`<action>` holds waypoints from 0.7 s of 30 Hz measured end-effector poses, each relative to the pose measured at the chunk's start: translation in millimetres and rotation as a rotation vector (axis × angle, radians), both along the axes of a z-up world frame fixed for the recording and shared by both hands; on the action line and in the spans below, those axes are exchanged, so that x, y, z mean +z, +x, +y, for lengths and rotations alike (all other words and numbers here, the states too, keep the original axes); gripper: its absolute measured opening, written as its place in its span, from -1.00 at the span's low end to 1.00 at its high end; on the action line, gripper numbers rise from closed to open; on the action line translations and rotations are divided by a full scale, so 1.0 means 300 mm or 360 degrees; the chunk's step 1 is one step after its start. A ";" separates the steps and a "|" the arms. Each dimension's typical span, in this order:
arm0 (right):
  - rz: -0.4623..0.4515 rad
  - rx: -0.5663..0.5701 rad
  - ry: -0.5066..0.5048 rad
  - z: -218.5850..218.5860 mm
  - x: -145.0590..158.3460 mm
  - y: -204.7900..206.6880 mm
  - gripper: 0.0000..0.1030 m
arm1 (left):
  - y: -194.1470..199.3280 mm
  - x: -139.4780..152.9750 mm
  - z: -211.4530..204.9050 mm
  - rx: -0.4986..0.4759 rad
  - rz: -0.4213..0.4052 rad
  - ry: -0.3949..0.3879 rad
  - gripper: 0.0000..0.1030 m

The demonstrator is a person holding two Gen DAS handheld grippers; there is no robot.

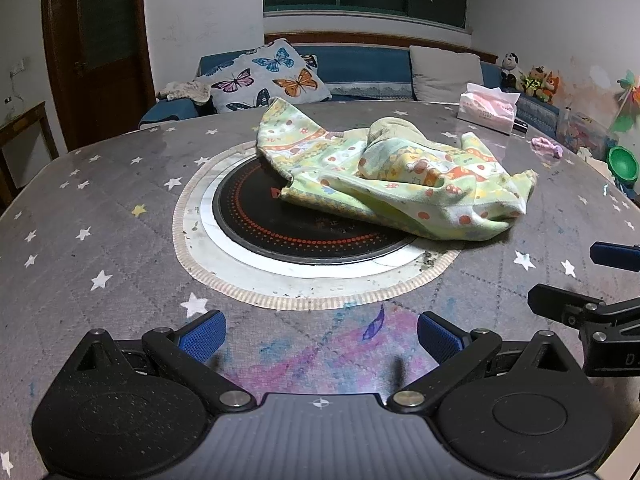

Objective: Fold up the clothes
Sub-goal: 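Move both grippers toward the crumpled striped shirt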

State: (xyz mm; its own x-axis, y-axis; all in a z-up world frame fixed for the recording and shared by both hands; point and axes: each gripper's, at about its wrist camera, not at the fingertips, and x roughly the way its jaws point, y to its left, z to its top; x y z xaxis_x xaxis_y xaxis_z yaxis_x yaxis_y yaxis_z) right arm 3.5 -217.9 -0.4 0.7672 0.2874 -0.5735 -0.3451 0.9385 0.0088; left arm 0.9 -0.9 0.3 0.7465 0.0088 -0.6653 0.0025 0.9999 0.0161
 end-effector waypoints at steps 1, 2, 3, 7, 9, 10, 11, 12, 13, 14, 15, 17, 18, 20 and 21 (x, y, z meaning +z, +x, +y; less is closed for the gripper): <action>-0.0003 0.0000 0.0002 -0.001 0.001 0.000 1.00 | 0.002 0.000 -0.002 -0.0003 0.0003 0.0001 1.00; -0.0006 0.0000 0.0003 -0.002 0.001 0.001 1.00 | 0.003 0.001 -0.003 -0.0002 0.0005 -0.0004 1.00; -0.0010 -0.0001 0.0005 -0.002 0.002 0.001 1.00 | 0.005 0.002 -0.005 -0.0004 0.0005 -0.0003 1.00; -0.0005 -0.0002 0.0010 0.004 0.000 0.007 1.00 | 0.008 -0.004 0.002 -0.0010 0.0010 -0.0005 1.00; -0.0001 -0.0003 0.0011 0.014 -0.005 0.013 1.00 | 0.015 -0.011 0.004 -0.0012 0.0015 -0.0007 1.00; 0.0003 -0.0003 0.0011 0.017 -0.007 0.019 1.00 | 0.018 -0.014 0.005 -0.0013 0.0017 -0.0008 1.00; 0.0007 -0.0003 0.0011 0.019 -0.010 0.026 1.00 | 0.020 -0.016 0.006 -0.0016 0.0020 -0.0010 1.00; 0.0014 0.0000 0.0011 0.019 -0.012 0.029 1.00 | 0.028 -0.018 0.003 -0.0014 0.0028 -0.0010 1.00; 0.0021 0.0004 0.0011 0.018 -0.013 0.031 1.00 | 0.035 -0.019 0.001 -0.0012 0.0036 -0.0010 1.00; 0.0027 0.0005 0.0012 0.018 -0.014 0.033 1.00 | 0.038 -0.019 0.001 -0.0011 0.0041 -0.0011 1.00; 0.0032 0.0004 0.0013 0.018 -0.016 0.035 1.00 | 0.039 -0.020 0.002 -0.0011 0.0043 -0.0012 1.00; 0.0043 0.0004 0.0012 0.020 -0.018 0.040 1.00 | 0.046 -0.020 0.004 -0.0009 0.0050 -0.0014 1.00; 0.0047 0.0005 0.0012 0.021 -0.019 0.042 1.00 | 0.050 -0.020 0.005 -0.0008 0.0053 -0.0015 1.00; 0.0055 0.0004 0.0011 0.023 -0.022 0.048 1.00 | 0.056 -0.022 0.006 -0.0009 0.0060 -0.0018 1.00; 0.0059 0.0003 0.0012 0.023 -0.024 0.051 1.00 | 0.060 -0.024 0.007 -0.0010 0.0063 -0.0019 1.00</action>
